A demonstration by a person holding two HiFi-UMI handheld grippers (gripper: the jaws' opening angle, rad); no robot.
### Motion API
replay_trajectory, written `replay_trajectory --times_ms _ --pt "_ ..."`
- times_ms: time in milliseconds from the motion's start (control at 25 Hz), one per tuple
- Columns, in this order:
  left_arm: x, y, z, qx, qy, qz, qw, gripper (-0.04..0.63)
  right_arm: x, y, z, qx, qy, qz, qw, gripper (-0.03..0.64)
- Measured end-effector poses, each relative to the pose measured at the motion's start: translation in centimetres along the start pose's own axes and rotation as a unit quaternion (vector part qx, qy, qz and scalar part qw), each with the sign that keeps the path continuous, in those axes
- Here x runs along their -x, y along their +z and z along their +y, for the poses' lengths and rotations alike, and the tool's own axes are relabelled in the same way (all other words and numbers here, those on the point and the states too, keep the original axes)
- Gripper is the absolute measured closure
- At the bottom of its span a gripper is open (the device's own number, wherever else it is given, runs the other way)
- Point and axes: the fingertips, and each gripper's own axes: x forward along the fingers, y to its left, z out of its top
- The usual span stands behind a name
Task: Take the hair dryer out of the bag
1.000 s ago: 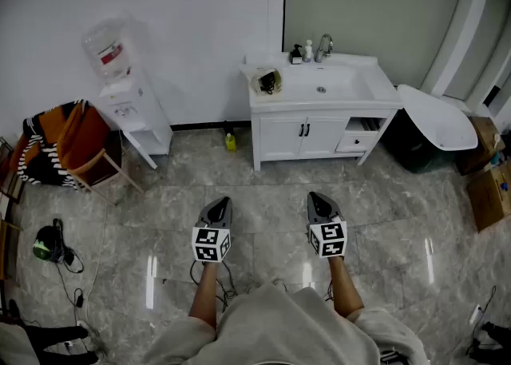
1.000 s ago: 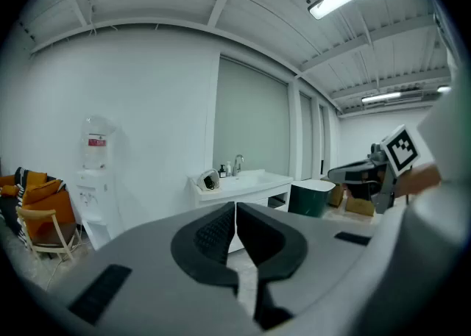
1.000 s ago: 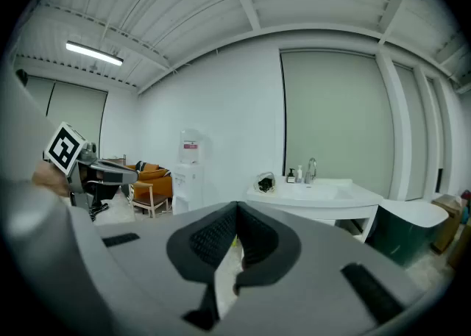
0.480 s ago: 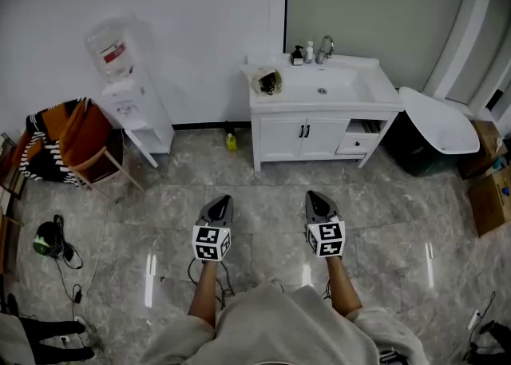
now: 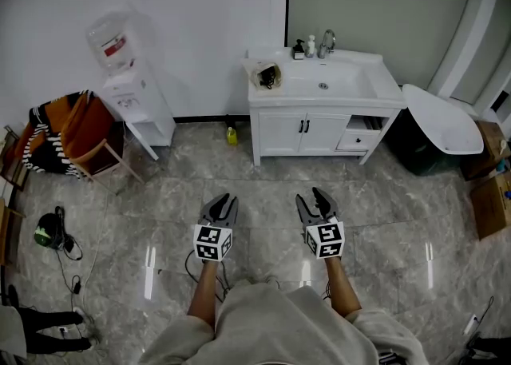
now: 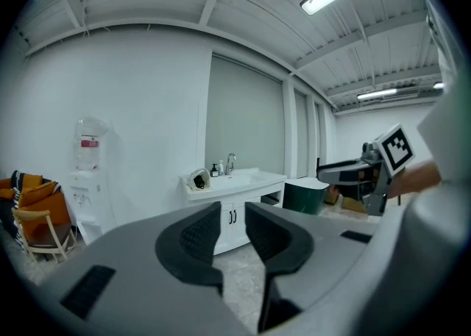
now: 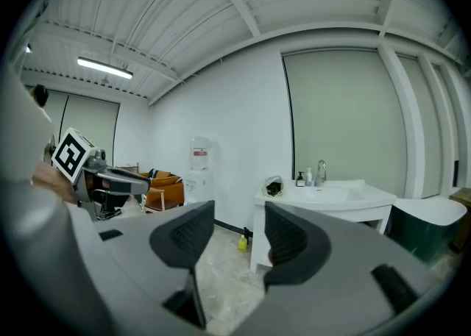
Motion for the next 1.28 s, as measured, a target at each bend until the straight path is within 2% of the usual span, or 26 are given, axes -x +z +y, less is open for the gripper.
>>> replay_trajectory --times_ms 40,80,240,320,480,760,960,1280 --pt "-0.1 -0.2 -0.3 0.001 -0.004 0.001 1.0000 0.492 0.0 -0.1 0.0 0.001 0.004 0.001 1.000 0.391" --pt "-0.4 -0.3 -0.5 0.001 -0.006 0.003 1.0000 0.481 0.0 -0.3 0.0 0.002 0.007 0.002 1.000 0.356" --pt "-1.2 -0.7 -1.0 0.000 -0.007 0.008 0.9999 0.363 -0.4 -0.9 -0.3 0.009 0.016 0.011 1.000 0.328" --pt "-1.7 -0.8 -0.8 -0.001 -0.007 0.008 0.9999 0.350 -0.9 -1.2 -0.4 0.011 0.017 0.015 1.000 0.310" --pt "-2.9 -0.8 0.1 0.000 -0.004 0.004 1.0000 0.345 -2.3 -1.5 -0.8 0.017 0.018 0.019 1.000 0.279" --pt "-7.5 -0.4 2.8 0.004 -0.009 0.000 0.9999 0.345 -7.2 -1.1 -2.5 0.024 0.014 0.020 0.999 0.278" --pt "-12.0 0.3 6.3 0.008 -0.018 -0.004 0.9998 0.345 -12.3 -0.1 -3.8 0.030 0.003 0.017 0.999 0.278" --pt "-19.6 3.6 12.4 0.004 -0.043 -0.007 0.9990 0.345 -20.7 2.7 -6.3 0.028 -0.022 0.024 0.999 0.278"
